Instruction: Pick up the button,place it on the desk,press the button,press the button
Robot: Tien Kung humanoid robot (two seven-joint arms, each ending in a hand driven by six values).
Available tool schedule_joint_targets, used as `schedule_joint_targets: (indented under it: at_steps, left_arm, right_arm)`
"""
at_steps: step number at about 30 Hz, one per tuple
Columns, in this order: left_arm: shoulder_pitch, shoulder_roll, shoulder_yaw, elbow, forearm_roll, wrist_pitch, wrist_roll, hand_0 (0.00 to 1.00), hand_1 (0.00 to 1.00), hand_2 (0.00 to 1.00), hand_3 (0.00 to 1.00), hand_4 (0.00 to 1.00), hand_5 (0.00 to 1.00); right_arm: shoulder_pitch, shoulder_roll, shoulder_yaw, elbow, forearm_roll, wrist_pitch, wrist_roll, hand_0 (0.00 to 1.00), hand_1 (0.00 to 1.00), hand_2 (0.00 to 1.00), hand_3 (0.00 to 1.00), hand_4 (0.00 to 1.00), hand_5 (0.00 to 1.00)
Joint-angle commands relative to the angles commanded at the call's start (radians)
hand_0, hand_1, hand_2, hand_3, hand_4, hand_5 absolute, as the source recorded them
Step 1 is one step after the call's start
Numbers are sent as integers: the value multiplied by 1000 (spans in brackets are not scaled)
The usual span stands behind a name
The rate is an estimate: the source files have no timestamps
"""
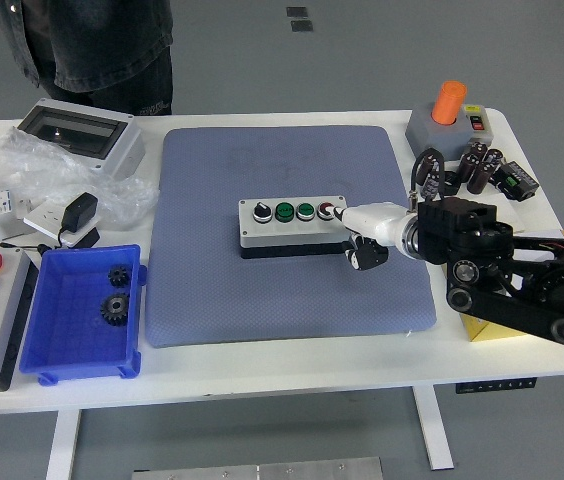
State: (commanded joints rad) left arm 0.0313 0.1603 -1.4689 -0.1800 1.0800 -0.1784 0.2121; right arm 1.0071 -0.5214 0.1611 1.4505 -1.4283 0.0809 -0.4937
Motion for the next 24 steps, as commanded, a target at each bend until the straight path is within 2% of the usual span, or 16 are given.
schedule_joint_targets:
  at_steps: [3,6,9,10,12,15,16,19,21,22,24]
  left_arm:
    - [2,0,0,0,0,1,-1,706,724,576,632,691,268]
    - [3,1,0,0,-2,2,-2,706,723,576,632,690,270]
    - [5,0,2,0,-3,1,-1,706,723,576,632,690,270]
    - [6,0,3,0,-4,1,-1,706,722,577,631,690,273]
    - [8,0,4,0,-4,1,1,706,722,577,631,690,273]
    - [11,-2,8,0,-9,2,4,706,722,577,631,690,273]
    - [12,-3,9,0,-10,3,4,706,722,576,631,690,274]
    - [15,-10,12,0,-15,5,6,706,722,576,631,690,274]
    - [17,-15,14,0,-18,6,7,706,722,576,631,690,274]
    - [17,-17,15,0,-18,6,8,706,722,576,630,691,277]
    - [17,-20,15,0,-20,7,10,706,722,576,630,691,277]
  right_arm:
    - [0,-20,52,24,-33,-14,-9,403,394,249,998,163,2]
    - [-6,-43,104,51,-66,-2,-35,395,388,246,998,162,2]
    - [-28,-70,166,87,-101,35,-85,395,388,246,998,162,2]
    - [-43,-78,191,99,-111,53,-106,371,395,250,998,236,2]
    - [-79,-89,242,118,-132,86,-146,371,395,250,998,236,2]
    - [-152,-64,349,132,-195,131,-152,371,395,250,998,236,2]
    - [-175,-51,385,133,-216,129,-152,339,423,382,998,540,35]
    - [-263,8,505,137,-305,67,-143,339,423,382,998,540,35]
    - [-321,52,577,138,-364,12,-105,339,423,382,998,540,35]
    - [-348,70,613,136,-392,-18,-84,465,587,625,987,634,137]
    - [-403,108,688,127,-447,-88,-37,465,587,625,987,634,137]
